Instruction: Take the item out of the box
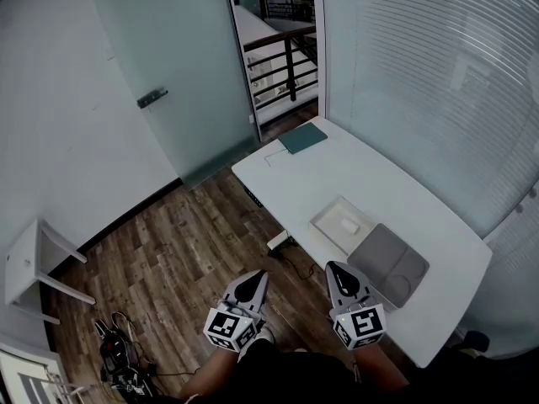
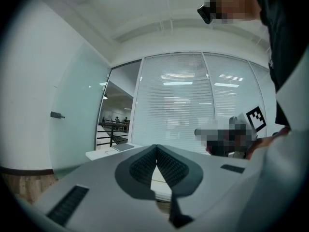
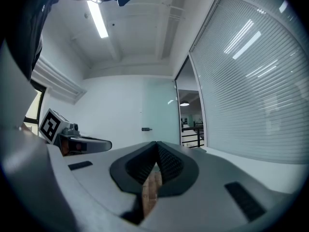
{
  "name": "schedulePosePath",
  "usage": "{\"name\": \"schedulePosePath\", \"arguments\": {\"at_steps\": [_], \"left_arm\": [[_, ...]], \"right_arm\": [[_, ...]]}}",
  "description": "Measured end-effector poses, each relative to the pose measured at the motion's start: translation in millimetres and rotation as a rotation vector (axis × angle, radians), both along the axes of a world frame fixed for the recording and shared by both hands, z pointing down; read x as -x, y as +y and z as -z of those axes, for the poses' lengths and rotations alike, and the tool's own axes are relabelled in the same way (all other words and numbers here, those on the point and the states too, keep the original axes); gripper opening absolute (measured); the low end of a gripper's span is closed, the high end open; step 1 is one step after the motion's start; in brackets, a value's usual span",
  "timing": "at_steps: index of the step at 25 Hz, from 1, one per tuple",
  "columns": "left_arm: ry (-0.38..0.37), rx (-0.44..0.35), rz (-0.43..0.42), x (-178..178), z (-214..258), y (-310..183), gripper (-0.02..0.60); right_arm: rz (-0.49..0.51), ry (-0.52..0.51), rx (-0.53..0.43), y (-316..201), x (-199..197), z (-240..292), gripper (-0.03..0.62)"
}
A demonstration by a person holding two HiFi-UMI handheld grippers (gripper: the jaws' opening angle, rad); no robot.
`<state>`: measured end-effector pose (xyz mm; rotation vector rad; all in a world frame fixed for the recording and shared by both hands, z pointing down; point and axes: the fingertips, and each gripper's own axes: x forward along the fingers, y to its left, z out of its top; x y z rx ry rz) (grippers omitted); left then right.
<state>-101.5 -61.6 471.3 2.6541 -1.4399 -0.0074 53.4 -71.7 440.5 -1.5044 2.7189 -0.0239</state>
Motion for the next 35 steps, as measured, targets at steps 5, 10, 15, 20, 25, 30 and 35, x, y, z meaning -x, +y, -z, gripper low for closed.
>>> {"name": "schedulePosePath", "arguments": {"at_steps": [5, 10, 15, 20, 25, 30, 35], "left_arm": [[-0.004, 0.001, -0.009, 0.9, -4.6, -21.6, 0.012], [-0.003, -0.008, -0.042, -0.2, -5.7, -54.8, 0.012], [0.012, -0.005, -0.075, 4.5, -3.2, -95.8, 0.012], [0.004, -0.007, -0.132, 3.9, 0.5, -138.2, 0.012], [-0.008, -0.005, -0.19, 0.3, -1.1, -176.0, 0.012], [-0.017, 0.002, -0.257, -11.4, -6.7, -205.7, 0.012], [-0.018, 0.02, -0.327, -21.5, -14.8, -235.1, 0.012]], "right_arm": [[-0.005, 0.009, -0.01, -18.2, 2.2, 0.9, 0.006], [-0.042, 0.003, 0.024, -47.9, 1.5, -9.4, 0.005], [-0.079, -0.005, 0.014, -83.8, 5.3, -3.7, 0.006], [-0.126, -0.003, 0.011, -119.2, 9.8, 2.2, 0.006], [-0.167, 0.01, 0.01, -149.3, 11.8, 4.0, 0.006], [-0.221, -0.003, 0.041, -173.0, 4.7, -10.7, 0.006], [-0.292, 0.015, 0.076, -194.7, -5.7, -18.8, 0.006]]}}
